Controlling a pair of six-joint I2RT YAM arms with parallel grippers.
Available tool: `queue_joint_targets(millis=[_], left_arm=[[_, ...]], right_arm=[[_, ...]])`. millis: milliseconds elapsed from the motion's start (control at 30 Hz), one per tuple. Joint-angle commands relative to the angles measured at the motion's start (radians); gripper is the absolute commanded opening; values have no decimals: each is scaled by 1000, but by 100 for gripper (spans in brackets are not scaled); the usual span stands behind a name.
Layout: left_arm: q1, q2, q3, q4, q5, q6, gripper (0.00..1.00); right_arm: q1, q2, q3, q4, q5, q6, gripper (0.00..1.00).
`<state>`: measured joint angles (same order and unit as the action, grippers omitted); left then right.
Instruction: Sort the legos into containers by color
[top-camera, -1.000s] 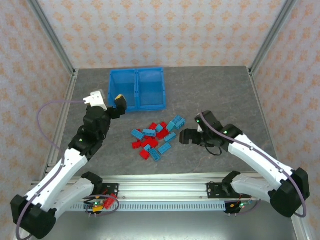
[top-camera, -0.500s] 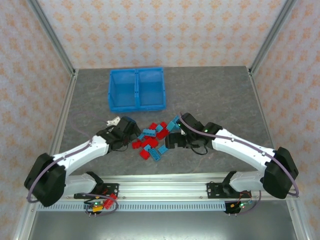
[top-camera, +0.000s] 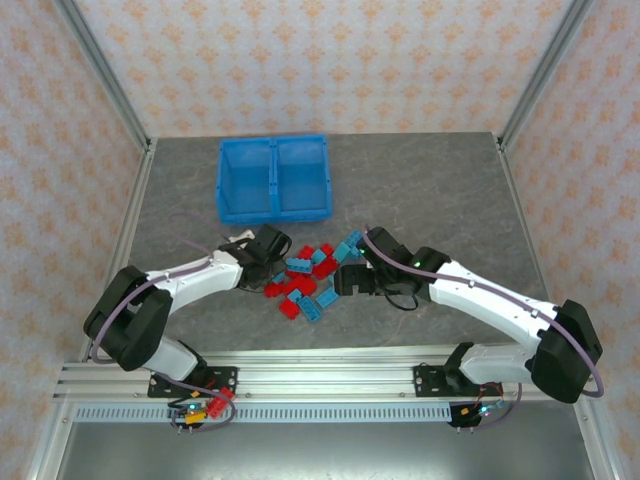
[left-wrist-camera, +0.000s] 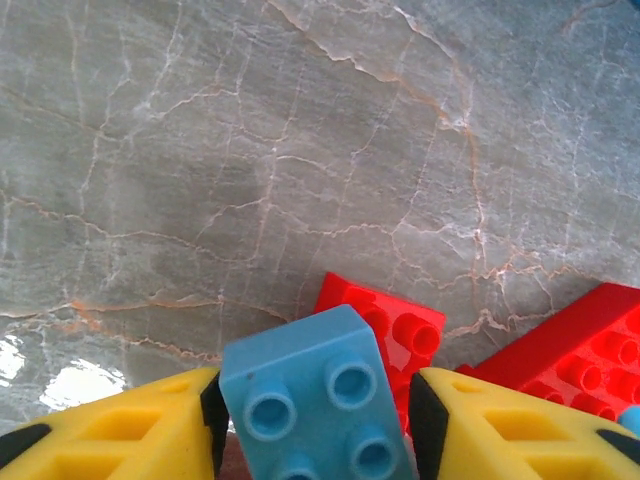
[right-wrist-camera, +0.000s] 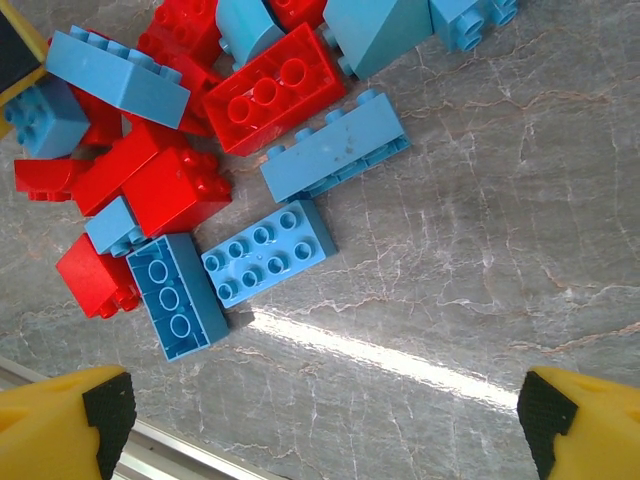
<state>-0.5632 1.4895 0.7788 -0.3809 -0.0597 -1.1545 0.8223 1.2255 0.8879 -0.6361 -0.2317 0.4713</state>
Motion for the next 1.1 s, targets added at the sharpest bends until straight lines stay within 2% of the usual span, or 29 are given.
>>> queue_joint_targets(millis=[0,233,367,467,533,633,700,800,933,1067], left_arm=[[-3,16,-8,-6,-20,-18,45],[-4,-7,17,-89,-49,11,29],[-2,-101,83,-223,-104,43,26],[8,-165,198,-359,-184,126,25],[41,-185,293,-433,-208,186,23],[133,-160,428,-461,-153,273,20],[196,-98,534,-472,-114,330,20],[245,59,744,-527,-117,427,20],[292,319,1024,-597,-174,543,20],[334,556,1243,-658,-282,607,20]], right_arm=[[3,-11,9,-17,38,-12,99],[4,-5,67,-59,68,-29,99],[3,-8,144,-140,72,-27,99],[3,-34,188,-198,84,-23,99],[3,-36,216,-236,67,-23,99],[3,-68,248,-248,41,-29,99],[3,-71,260,-225,37,-35,99],[4,-74,253,-121,21,-57,99],[3,-9,309,-69,59,-96,99],[3,112,438,-157,89,-168,99]])
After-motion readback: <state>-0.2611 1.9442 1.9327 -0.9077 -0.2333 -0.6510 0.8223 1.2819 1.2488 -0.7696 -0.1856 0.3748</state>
